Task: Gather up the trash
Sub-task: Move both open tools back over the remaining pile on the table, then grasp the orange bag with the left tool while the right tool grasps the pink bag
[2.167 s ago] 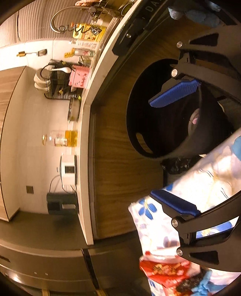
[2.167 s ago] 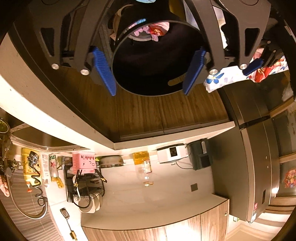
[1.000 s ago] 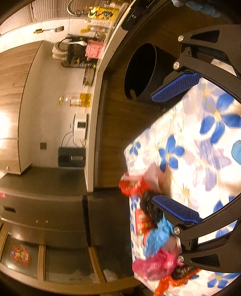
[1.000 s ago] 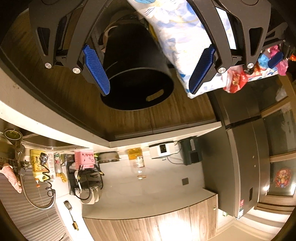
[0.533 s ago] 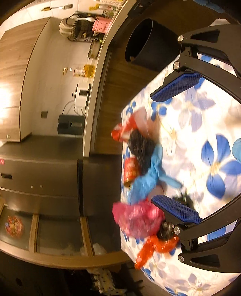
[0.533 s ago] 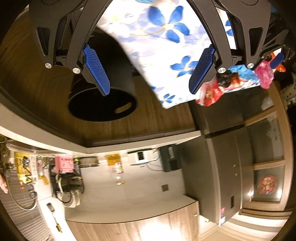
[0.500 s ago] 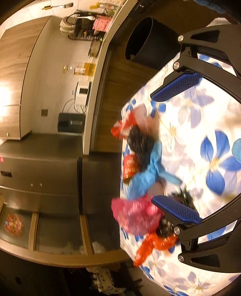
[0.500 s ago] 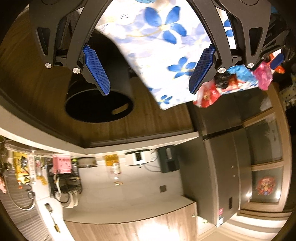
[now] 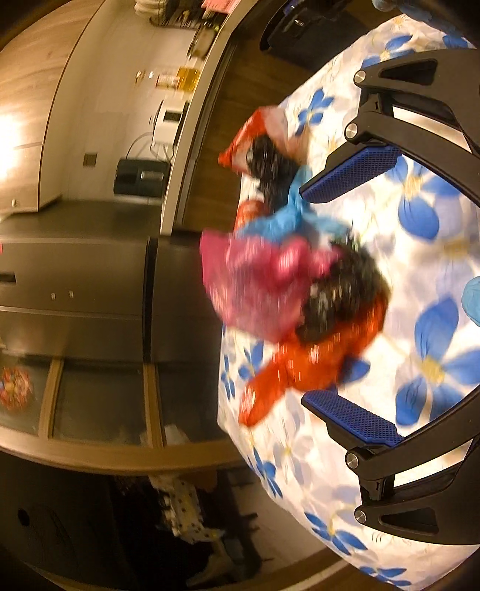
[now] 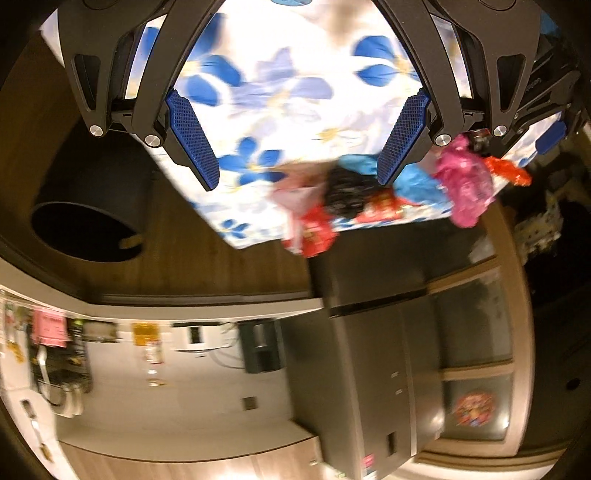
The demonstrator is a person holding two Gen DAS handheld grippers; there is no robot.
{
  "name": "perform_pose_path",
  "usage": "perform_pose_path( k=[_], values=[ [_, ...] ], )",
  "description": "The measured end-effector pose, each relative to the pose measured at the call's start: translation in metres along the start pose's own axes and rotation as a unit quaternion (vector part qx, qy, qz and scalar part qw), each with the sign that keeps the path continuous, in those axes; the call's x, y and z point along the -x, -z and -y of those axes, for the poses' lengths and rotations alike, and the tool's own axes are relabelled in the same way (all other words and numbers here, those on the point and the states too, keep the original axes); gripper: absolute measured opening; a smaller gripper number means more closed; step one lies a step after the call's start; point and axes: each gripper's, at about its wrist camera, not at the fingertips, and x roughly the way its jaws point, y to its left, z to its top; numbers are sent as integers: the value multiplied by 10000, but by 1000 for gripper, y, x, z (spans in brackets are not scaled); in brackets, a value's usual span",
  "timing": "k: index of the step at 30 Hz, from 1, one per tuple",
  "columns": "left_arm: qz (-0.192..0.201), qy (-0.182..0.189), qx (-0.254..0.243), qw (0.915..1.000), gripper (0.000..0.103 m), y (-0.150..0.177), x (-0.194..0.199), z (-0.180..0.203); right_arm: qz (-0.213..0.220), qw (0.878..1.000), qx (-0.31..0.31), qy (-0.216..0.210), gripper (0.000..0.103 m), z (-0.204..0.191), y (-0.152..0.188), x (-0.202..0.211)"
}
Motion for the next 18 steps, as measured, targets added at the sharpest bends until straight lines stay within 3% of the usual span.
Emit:
perform_pose_path(
  k=[10,18],
  values=[
    [-53,-487,266,9984,97,-6,-8,-54,-213,9961,427,-747,86,-76,5,-38],
    [-149,-613,494,9968,97,-10,-19,-79,-342,9893,632,-1272,80,-121,3,-65]
  ],
)
